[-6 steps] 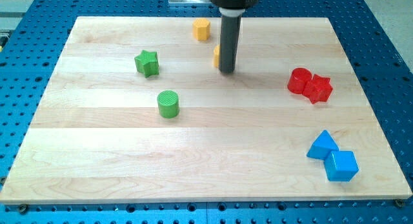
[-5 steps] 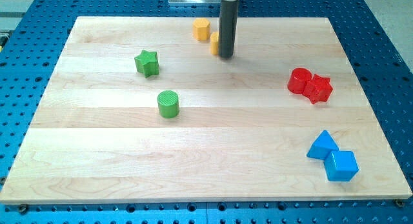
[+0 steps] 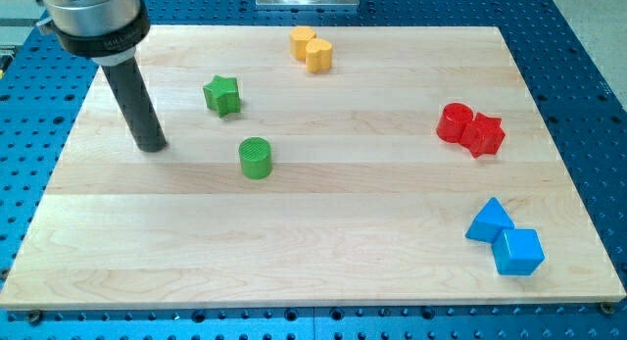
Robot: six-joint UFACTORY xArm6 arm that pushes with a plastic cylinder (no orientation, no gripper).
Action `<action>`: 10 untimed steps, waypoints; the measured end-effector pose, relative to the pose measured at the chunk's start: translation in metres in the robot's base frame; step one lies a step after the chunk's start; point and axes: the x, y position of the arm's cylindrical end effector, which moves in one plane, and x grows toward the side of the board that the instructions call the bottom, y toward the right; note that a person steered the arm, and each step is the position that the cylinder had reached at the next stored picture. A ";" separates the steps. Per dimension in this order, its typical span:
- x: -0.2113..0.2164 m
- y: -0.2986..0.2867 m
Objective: Move the green star top to the green circle
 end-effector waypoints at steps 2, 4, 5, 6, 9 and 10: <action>-0.087 0.045; -0.061 0.105; -0.037 0.116; -0.035 0.117; -0.014 0.143; -0.014 0.089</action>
